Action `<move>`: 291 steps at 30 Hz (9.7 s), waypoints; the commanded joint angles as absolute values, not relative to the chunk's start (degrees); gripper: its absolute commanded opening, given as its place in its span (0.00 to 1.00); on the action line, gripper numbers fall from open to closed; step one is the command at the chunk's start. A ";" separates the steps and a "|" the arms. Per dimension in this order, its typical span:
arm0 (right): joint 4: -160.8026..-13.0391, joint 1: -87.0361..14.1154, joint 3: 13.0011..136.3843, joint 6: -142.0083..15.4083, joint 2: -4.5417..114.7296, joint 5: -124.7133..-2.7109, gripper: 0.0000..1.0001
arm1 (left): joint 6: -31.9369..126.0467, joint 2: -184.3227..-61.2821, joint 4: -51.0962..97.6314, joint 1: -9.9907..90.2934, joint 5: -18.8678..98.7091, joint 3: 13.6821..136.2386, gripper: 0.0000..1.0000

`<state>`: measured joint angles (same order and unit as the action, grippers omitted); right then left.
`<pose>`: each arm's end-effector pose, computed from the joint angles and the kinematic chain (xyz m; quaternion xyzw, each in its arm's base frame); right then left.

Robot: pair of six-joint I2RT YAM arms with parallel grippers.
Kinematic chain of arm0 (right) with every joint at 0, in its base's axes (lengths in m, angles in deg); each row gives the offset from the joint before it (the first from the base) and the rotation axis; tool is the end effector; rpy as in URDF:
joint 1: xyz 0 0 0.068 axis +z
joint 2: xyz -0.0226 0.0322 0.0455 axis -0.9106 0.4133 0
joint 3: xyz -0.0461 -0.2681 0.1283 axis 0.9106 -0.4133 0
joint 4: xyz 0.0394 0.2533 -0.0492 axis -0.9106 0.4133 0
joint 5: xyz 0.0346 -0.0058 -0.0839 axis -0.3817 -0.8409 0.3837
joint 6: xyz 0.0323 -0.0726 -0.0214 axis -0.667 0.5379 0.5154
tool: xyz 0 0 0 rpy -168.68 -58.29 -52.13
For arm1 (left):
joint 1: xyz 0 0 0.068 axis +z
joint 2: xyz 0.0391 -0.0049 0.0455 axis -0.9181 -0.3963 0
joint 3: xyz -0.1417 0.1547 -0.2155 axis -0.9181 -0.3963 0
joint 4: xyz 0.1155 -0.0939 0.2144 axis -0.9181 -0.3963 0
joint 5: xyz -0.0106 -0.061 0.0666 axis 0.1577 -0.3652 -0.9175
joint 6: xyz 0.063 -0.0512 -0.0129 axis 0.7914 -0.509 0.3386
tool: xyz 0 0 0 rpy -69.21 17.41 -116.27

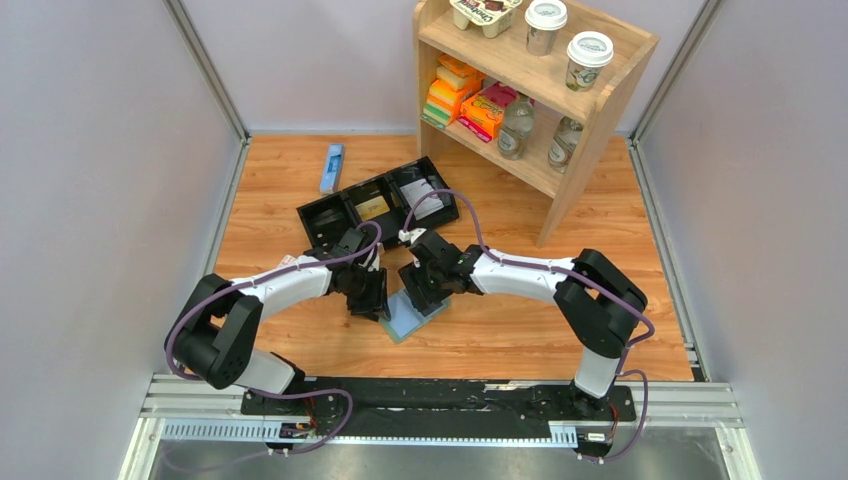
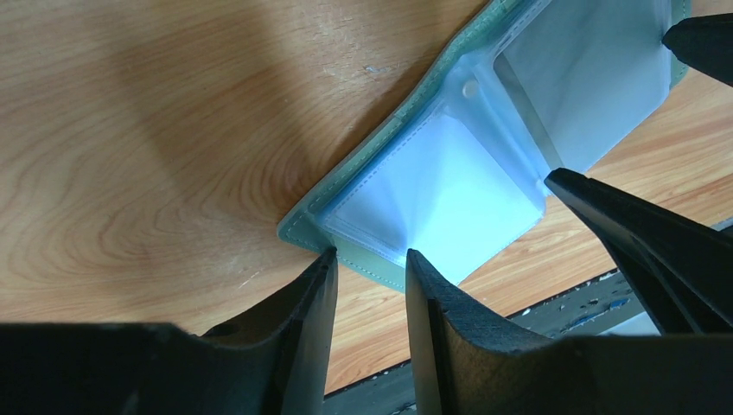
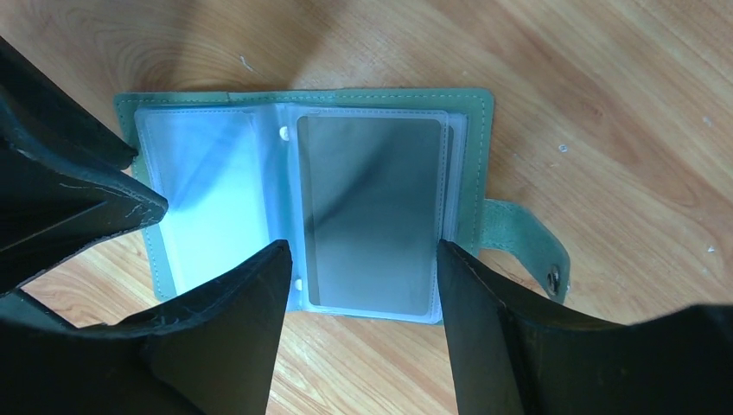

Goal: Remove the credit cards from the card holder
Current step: Remove the credit card from the card holder.

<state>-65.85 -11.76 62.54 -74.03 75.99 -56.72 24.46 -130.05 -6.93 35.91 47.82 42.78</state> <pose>0.2248 0.3088 0.1683 -0.3022 0.9178 0.1547 0.2059 0.2048 -0.1449 0.1475 -0.0058 0.9764 -0.2058 0.0652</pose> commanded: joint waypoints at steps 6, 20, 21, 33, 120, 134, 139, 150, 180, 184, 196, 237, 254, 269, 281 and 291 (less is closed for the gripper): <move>-68.18 -12.41 63.22 -74.24 76.41 -59.06 0.65 | 25.68 -131.60 -3.18 35.71 43.44 41.99 0.43; -69.06 -13.12 62.60 -74.94 77.11 -59.23 0.68 | 25.68 -131.33 -3.01 35.71 43.70 41.73 0.43; -69.15 -13.12 62.60 -74.86 77.20 -59.32 0.68 | 25.76 -131.42 -2.92 35.63 43.70 41.73 0.43; -69.50 -13.12 62.69 -74.15 75.18 -64.33 0.63 | 25.67 -131.68 -2.74 35.63 43.88 41.82 0.43; -95.16 -21.47 55.66 -89.53 79.04 -97.81 0.38 | 21.46 -125.53 1.83 34.92 42.12 35.22 0.04; -96.39 -21.73 56.45 -90.76 81.94 -100.72 0.33 | 21.37 -125.62 1.83 34.40 41.68 35.31 0.00; -97.27 -21.38 58.12 -92.43 85.19 -102.03 0.32 | 20.84 -126.15 2.71 33.96 41.77 35.40 0.00; -96.83 -21.03 60.67 -93.22 89.15 -104.50 0.32 | 20.84 -126.76 3.06 33.25 41.59 35.66 0.00; -111.51 -27.09 50.83 -99.38 84.40 -107.40 0.00 | 21.54 -127.29 2.62 33.25 41.33 35.49 0.00; -111.60 -27.88 50.21 -99.11 84.40 -107.49 0.00 | 21.54 -127.46 2.71 33.25 41.33 35.31 0.00; -112.83 -28.59 49.77 -100.08 84.67 -108.10 0.13 | 21.54 -127.64 2.88 33.25 41.42 35.13 0.00; -112.57 -28.41 50.30 -100.52 85.37 -107.93 0.08 | 20.67 -120.09 5.25 33.16 42.21 35.14 0.13; -112.30 -27.80 50.91 -100.43 86.25 -107.93 0.00 | 21.89 -122.63 9.03 32.64 47.92 37.33 0.17; -108.09 -27.62 51.88 -97.89 85.46 -106.61 0.00 | 23.48 -127.02 7.11 31.58 48.01 38.21 0.09; -105.97 -29.72 51.27 -97.00 83.88 -104.59 0.00 | 23.83 -127.99 5.34 31.50 46.69 37.24 0.03; -106.50 -30.61 50.65 -97.00 84.14 -104.76 0.01 | 23.74 -127.82 5.17 31.58 46.60 37.16 0.03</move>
